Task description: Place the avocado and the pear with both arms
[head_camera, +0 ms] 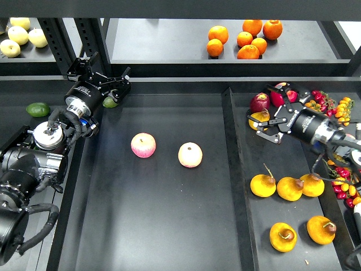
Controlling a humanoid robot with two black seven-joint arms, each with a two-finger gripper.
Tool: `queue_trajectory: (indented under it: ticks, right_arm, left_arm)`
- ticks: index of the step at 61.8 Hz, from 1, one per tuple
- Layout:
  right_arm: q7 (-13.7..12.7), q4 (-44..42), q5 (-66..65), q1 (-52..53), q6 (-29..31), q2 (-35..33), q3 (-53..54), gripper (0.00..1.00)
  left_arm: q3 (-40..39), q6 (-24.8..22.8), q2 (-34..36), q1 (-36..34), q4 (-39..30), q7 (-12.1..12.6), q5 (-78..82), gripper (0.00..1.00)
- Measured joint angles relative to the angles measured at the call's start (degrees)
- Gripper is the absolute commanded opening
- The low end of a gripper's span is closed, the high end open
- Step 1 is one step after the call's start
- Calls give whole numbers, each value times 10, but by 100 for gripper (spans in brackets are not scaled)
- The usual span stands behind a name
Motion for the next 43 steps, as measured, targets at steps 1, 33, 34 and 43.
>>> queue_trajectory:
  ticks: [1, 33, 34, 43]
  right_arm:
    - [0, -1, 0, 0, 0, 2, 0, 97]
    - [151, -143, 0, 80, 0, 101, 13, 99]
    - [154, -153, 0, 86, 0, 107, 13, 99]
    - [184, -211, 0, 126, 0, 147, 14, 99]
  left_arm:
    - [0, 0, 0, 0, 0, 0, 0, 99]
    - [0, 0, 0, -10, -1, -3, 1, 99]
    - [0, 0, 0, -10, -1, -3, 1, 99]
    - [1, 0, 0, -12, 0, -5, 1, 99]
